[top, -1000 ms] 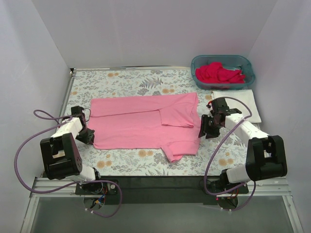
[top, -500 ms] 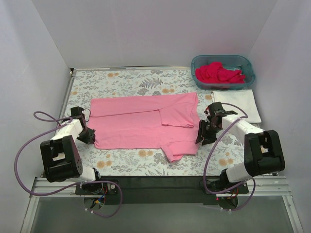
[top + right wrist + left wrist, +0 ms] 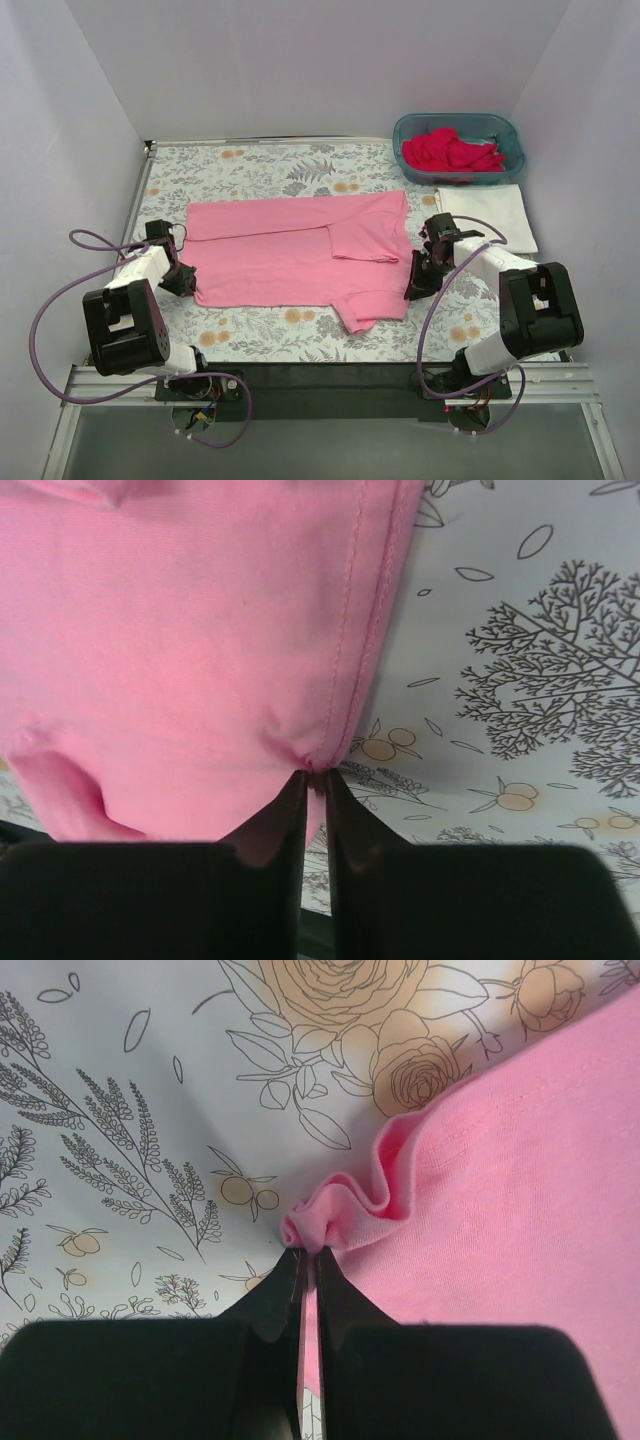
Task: Fold and stack the t-shirts
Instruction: Fold the tshirt
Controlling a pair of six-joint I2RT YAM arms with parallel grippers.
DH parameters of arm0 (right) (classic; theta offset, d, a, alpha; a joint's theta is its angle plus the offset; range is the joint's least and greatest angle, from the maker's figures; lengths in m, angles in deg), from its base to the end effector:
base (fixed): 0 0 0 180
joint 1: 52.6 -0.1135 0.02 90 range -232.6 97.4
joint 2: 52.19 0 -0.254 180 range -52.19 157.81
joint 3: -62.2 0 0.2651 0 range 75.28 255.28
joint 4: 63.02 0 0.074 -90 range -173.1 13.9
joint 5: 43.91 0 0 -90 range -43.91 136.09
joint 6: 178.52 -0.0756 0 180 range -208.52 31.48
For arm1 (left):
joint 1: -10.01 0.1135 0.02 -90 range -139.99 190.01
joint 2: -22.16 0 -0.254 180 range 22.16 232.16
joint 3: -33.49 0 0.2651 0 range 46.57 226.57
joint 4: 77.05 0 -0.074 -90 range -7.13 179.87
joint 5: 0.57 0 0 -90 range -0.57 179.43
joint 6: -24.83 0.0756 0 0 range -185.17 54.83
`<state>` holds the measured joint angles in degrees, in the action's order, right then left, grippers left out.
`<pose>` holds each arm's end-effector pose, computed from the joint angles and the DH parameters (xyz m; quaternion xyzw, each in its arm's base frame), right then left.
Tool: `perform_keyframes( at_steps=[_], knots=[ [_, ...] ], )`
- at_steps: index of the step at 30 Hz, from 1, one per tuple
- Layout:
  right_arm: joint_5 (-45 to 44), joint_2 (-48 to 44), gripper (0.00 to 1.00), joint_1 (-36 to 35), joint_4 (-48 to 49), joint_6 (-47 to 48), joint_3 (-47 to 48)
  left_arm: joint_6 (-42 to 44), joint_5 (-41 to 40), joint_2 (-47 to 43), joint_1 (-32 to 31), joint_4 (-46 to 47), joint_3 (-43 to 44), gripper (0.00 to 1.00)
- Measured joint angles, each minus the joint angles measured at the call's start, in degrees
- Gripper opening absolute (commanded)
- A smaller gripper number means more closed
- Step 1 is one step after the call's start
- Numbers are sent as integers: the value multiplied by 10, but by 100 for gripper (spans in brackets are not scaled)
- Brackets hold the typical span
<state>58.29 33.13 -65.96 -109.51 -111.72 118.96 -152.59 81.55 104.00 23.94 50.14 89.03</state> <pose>0.2593 0.0780 0.0970 0.0708 0.9834 0.1406 0.0898 0.2399 0.0702 0.1013 -0.7724 0.6243 -0.0018 0.1168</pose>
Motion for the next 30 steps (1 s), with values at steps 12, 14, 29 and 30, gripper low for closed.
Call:
perform_keyframes(
  at_steps=[12, 14, 29, 30],
  knots=[
    [-40, 8, 1, -1, -68, 39, 71, 5, -9, 1, 0, -43, 23, 0],
    [-46, 8, 1, -1, -84, 49, 102, 9, -13, 1, 0, -57, 40, 0],
    [-47, 111, 1, 11, -188, 100, 309, 38, -9, 59, -2, -96, 164, 0],
    [-47, 117, 1, 13, -189, 102, 320, 39, -7, 68, -2, -97, 172, 0]
  ],
)
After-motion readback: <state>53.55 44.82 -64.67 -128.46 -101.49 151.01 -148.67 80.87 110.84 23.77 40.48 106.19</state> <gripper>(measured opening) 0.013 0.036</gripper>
